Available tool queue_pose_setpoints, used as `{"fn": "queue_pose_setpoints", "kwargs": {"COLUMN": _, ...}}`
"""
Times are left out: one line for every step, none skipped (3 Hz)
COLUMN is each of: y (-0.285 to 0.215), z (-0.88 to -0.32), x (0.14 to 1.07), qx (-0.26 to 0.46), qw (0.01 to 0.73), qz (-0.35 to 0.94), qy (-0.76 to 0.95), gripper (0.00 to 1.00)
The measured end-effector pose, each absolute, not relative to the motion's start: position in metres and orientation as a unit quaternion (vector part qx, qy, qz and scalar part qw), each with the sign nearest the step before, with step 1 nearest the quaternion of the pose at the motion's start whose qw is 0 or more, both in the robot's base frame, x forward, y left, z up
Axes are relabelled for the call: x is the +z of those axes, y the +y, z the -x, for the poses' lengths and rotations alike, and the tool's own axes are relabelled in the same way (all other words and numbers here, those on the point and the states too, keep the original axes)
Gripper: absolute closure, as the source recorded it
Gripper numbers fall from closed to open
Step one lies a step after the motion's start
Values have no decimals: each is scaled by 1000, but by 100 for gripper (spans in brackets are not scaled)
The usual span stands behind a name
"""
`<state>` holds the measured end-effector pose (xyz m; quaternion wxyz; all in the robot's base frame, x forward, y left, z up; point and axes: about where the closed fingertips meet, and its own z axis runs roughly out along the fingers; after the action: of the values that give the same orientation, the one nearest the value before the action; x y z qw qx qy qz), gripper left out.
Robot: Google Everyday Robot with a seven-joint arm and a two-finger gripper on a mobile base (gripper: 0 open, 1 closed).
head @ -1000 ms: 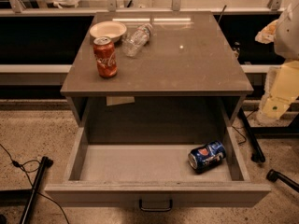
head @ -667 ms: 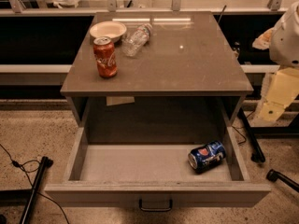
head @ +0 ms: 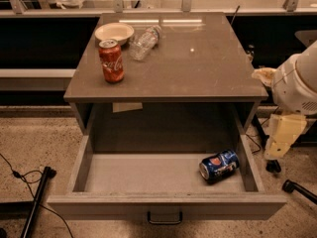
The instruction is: Pick pepsi can from top drawer and place on counter
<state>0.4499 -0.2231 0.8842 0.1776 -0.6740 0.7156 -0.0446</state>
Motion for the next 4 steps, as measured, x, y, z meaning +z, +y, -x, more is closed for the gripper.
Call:
{"fn": "queue_pose_setpoints", "kwargs": {"y": -223, "z": -452, "x": 887, "qx": -53, "qw": 181, "qz": 682, "qy": 707, "gripper": 0}}
{"fn": "queue_pose_setpoints", "kwargs": {"y": -223, "z": -461, "x": 858, "qx": -51, "qw": 172, "qz": 687, "qy": 704, "gripper": 0}}
{"fn": "queue_pose_setpoints", "kwargs": {"y": -222, "z": -470, "x": 817, "qx": -42, "qw": 176, "qz": 711, "qy": 679, "gripper": 0}}
{"fn": "queue_pose_setpoints", "kwargs": {"y": -220, "z": -475, "x": 780, "qx": -27, "qw": 189, "qz": 745, "qy": 639, "gripper": 0}}
